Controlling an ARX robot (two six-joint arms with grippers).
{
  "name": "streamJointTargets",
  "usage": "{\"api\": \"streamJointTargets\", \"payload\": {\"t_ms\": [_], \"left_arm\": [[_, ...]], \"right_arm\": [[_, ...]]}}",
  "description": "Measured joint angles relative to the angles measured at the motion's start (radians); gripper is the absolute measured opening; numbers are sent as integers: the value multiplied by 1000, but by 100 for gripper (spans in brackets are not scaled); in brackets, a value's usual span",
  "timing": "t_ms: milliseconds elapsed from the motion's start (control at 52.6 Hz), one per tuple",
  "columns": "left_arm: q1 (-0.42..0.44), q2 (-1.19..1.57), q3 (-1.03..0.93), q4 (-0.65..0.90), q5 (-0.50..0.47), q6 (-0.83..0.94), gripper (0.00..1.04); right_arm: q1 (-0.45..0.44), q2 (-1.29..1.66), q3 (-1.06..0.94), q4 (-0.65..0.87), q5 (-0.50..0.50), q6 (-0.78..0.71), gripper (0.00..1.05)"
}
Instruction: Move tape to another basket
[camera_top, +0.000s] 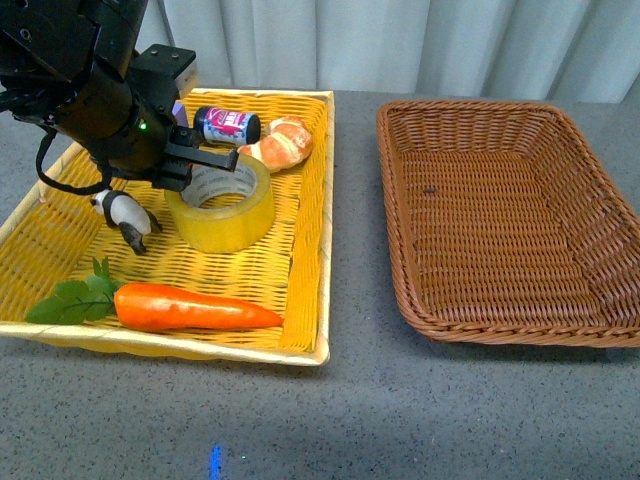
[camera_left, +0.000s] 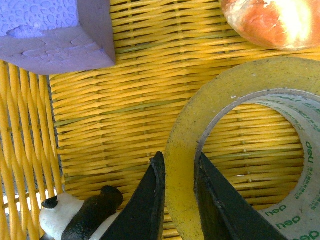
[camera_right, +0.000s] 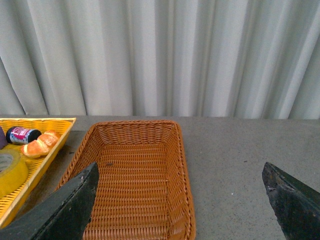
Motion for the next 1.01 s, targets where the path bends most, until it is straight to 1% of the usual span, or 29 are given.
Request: {"api": "streamJointTargets", "payload": {"t_ms": [323, 475, 589, 684, 741, 893, 1007], "left_arm": [[-9, -105, 17, -4, 85, 142, 14], [-40, -154, 76, -28, 137, 235, 14], [-82, -169, 108, -55, 191, 312, 14], [-126, -171, 131, -82, 267, 375, 14], [-149, -171, 147, -105, 293, 417, 14], [-232, -168, 222, -146, 332, 521, 14], [-279, -153, 262, -160, 338, 572, 14]], "right_arm": [[0, 0, 0, 0, 0, 0, 96], [0, 0, 0, 0, 0, 0, 96], [0, 0, 0, 0, 0, 0, 96], [0, 0, 0, 0, 0, 0, 96], [0, 0, 0, 0, 0, 0, 96], [0, 0, 0, 0, 0, 0, 96], [0, 0, 0, 0, 0, 0, 96]]}}
